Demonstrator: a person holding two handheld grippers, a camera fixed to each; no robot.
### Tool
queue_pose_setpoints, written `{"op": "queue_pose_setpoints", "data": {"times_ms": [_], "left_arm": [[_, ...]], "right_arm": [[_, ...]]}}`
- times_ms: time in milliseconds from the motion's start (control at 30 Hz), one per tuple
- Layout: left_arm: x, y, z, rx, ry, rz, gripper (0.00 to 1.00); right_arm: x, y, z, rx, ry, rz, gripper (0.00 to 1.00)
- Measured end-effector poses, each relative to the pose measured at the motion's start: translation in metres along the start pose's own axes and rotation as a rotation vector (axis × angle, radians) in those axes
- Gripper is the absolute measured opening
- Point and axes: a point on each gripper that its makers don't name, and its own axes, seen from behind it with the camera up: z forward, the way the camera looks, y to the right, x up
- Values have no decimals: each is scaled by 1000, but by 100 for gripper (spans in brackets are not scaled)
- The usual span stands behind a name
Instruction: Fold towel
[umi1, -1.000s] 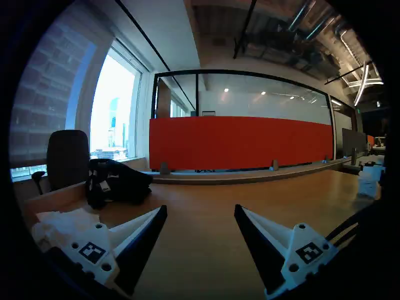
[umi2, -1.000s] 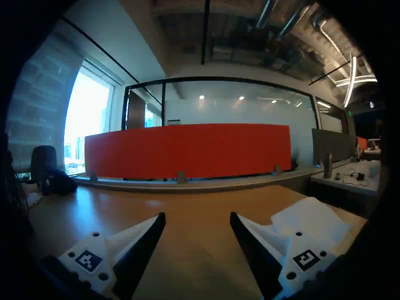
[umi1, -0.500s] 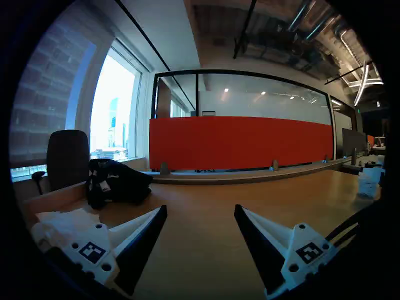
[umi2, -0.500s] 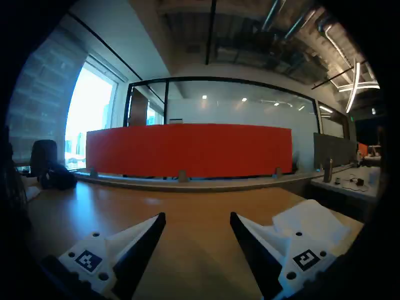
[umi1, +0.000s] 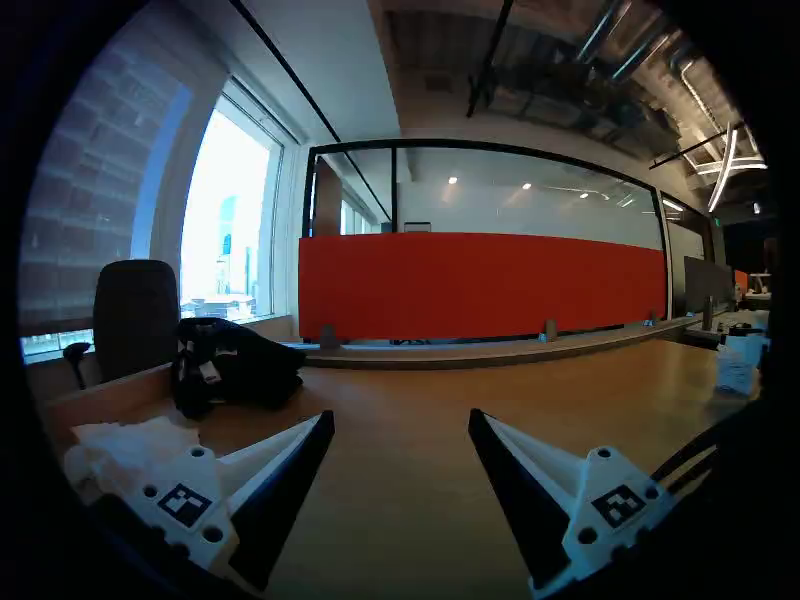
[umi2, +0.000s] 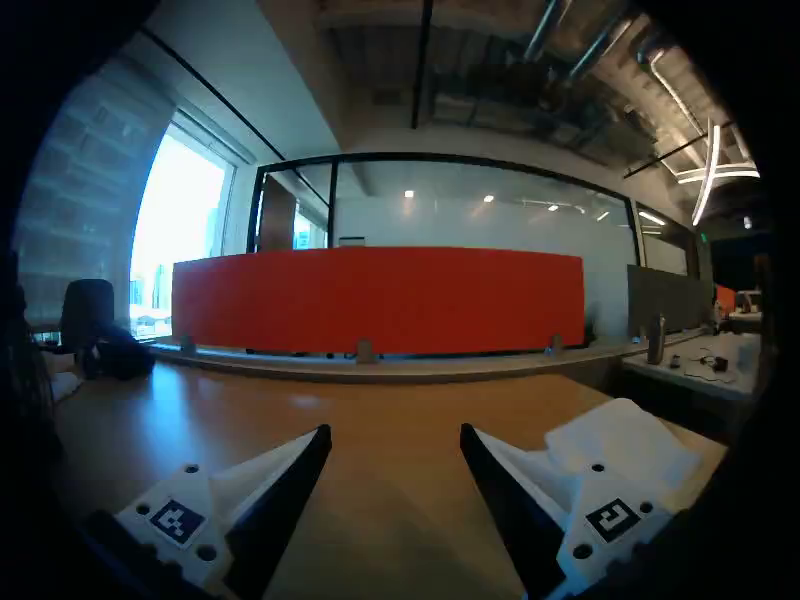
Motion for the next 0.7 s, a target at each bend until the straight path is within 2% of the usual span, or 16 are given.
{"op": "queue_pose_setpoints", "data": {"times_ms": [700], "left_arm": [[2, 0, 0, 0, 0, 0, 100]], "right_arm": [[1, 0, -1, 0, -1, 0, 100]]}}
